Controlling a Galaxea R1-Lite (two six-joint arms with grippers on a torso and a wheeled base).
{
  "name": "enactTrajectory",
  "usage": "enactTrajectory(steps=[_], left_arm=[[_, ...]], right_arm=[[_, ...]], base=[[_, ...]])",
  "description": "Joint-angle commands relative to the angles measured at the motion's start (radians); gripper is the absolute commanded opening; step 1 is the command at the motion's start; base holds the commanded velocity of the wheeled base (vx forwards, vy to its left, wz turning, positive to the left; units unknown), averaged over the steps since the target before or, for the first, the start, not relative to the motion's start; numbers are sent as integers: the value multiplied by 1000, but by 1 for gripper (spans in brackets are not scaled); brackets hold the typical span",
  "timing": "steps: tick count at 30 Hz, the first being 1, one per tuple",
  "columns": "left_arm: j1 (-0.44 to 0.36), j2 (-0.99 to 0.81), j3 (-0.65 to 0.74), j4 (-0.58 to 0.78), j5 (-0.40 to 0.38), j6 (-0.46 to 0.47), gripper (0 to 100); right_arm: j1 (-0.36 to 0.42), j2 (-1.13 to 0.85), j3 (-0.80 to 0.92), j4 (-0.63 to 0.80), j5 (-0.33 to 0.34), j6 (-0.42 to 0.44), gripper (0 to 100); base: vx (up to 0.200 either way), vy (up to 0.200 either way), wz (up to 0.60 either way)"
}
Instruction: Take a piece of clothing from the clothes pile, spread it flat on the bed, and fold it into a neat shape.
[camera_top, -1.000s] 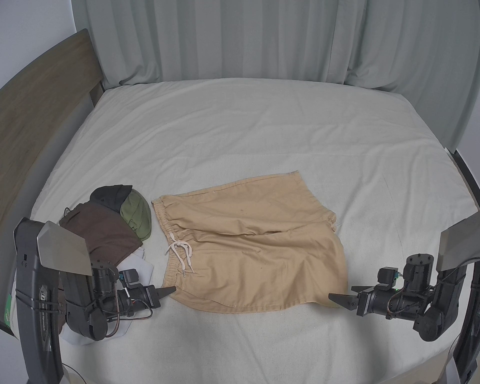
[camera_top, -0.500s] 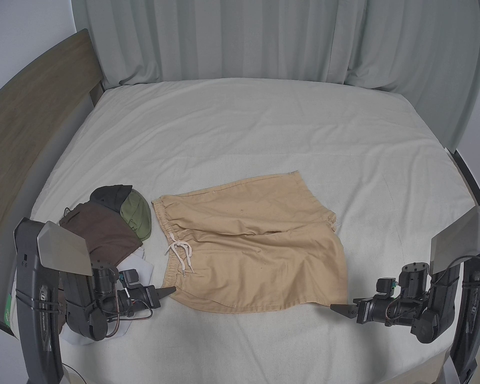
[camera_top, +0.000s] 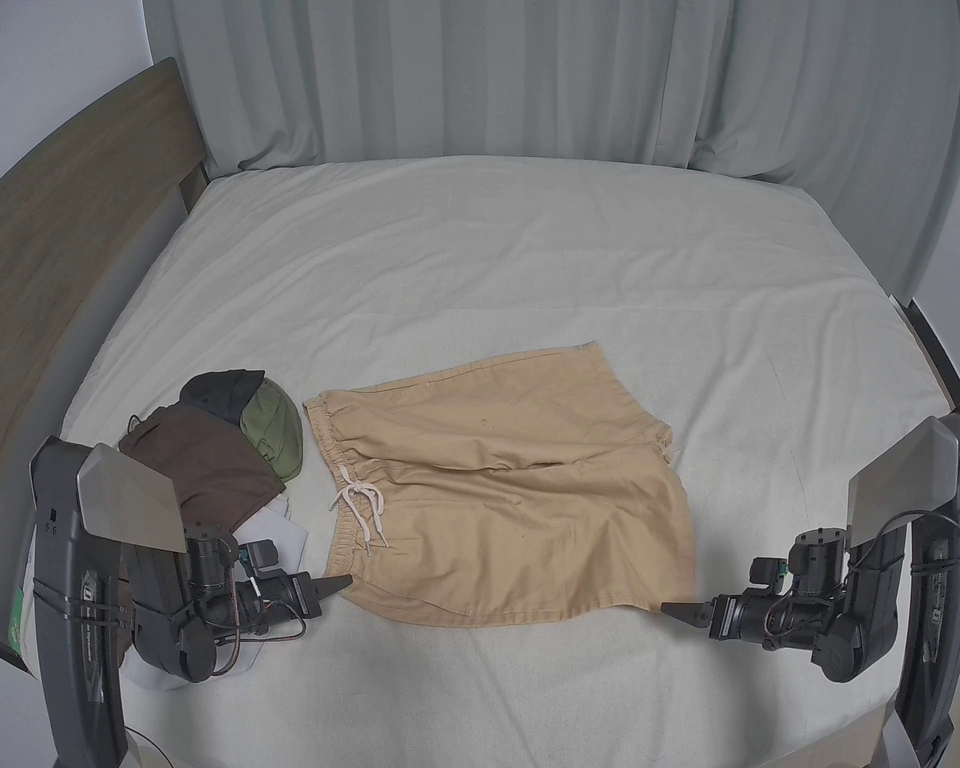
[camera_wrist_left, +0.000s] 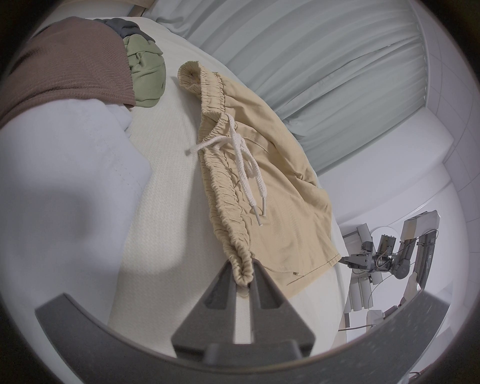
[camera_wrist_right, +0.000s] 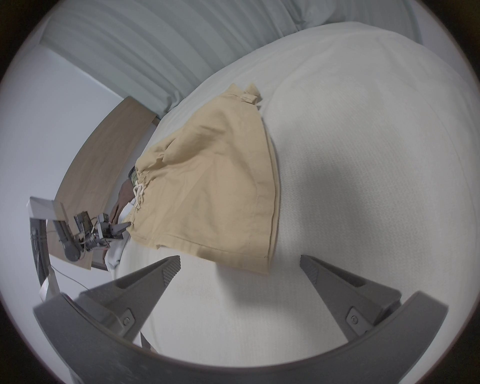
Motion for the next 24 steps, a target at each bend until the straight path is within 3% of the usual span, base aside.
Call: enactTrajectory(steps=[1, 18, 19, 24], left_arm=[[0, 4, -1, 0, 0, 1, 0], [1, 4, -1, 0, 0, 1, 0], [1, 4, -1, 0, 0, 1, 0], [1, 3, -1, 0, 0, 1, 0]], right_arm=[[-1, 42, -37, 0, 0, 32, 100], [18, 53, -79, 0, 30, 70, 100], [18, 53, -79, 0, 30, 70, 0], [16, 55, -77, 0, 28, 67, 0]], base=[[0, 0, 0], [0, 0, 0], [0, 0, 0], [0, 0, 0]])
